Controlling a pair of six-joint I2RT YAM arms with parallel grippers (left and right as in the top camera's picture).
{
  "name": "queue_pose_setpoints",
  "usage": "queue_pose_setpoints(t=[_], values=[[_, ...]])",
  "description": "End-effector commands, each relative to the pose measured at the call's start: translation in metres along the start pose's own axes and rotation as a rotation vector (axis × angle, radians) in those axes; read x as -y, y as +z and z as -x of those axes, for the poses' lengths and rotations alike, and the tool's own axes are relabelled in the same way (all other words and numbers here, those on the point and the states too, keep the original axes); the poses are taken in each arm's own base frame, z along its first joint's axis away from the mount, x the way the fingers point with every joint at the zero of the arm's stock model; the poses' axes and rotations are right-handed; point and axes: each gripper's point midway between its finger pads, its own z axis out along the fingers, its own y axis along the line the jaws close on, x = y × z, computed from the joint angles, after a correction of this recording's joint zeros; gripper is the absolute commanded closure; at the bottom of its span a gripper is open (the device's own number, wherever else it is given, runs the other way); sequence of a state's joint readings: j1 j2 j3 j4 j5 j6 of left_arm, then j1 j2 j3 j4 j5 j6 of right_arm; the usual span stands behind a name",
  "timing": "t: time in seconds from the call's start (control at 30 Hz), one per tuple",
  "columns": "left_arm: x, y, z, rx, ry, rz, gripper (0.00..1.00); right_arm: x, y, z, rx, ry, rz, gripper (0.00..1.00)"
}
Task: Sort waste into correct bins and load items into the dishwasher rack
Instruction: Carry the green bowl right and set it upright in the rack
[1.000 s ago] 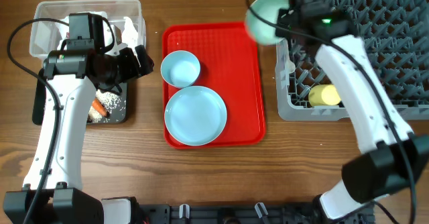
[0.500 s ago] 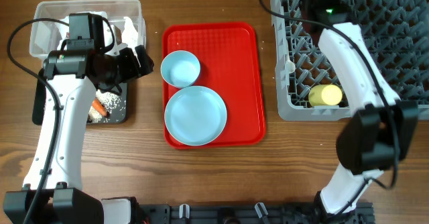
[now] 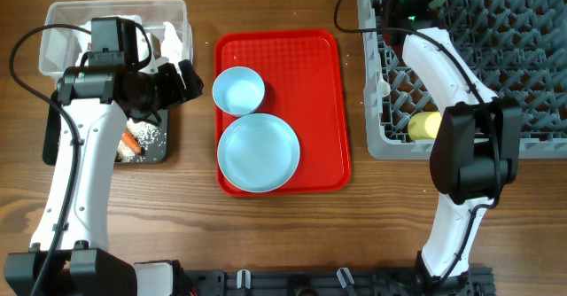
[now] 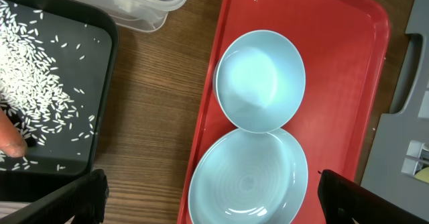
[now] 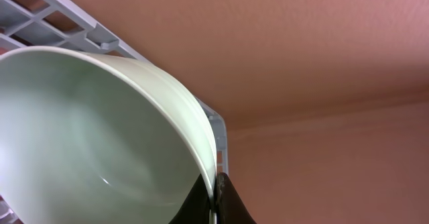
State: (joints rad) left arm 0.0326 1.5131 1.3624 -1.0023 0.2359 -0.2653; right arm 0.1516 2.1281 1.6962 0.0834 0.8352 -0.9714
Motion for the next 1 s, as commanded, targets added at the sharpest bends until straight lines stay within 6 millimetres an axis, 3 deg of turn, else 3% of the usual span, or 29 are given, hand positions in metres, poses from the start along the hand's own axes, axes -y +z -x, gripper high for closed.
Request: queue_pose_setpoints(t=[0.0,0.1,0.23,0.5,0.67,0.83,0.9,0.97], values=[[0.0,0.003,-0.001,-0.009,-0.003,0.003,0.0,-0.017,0.004,0.0,-0.007,-0.005,0.017,0.96],[0.0,0.003,-0.001,-0.009,-0.003,0.003,0.0,-0.027,0.002,0.001,0.001,-0.034,0.054,0.96],[0.0,0.003,-0.001,-0.009,-0.003,0.003,0.0,-0.056,-0.004,-0.001,0.02,-0.071,0.173,0.96],[0.0,0.003,-0.001,-0.009,-0.003,0.003,0.0,-0.054,-0.003,0.002,0.023,-0.017,0.164,0.96],[0.0,0.003,-0.001,-0.009,-0.003,0.003,0.0,-0.066,-0.006,-0.001,0.025,-0.052,0.214,0.95],[0.0,0.003,-0.001,-0.009,-0.003,0.003,0.0,-0.092,-0.019,0.001,0.052,-0.118,0.32,0.79],[0.0,0.003,-0.001,-0.009,-0.002,0.003,0.0,-0.097,-0.025,0.004,0.059,-0.124,0.333,0.6],[0.0,0.003,-0.001,-0.009,-0.003,0.003,0.0,-0.099,-0.029,0.009,0.069,-0.127,0.336,0.48]])
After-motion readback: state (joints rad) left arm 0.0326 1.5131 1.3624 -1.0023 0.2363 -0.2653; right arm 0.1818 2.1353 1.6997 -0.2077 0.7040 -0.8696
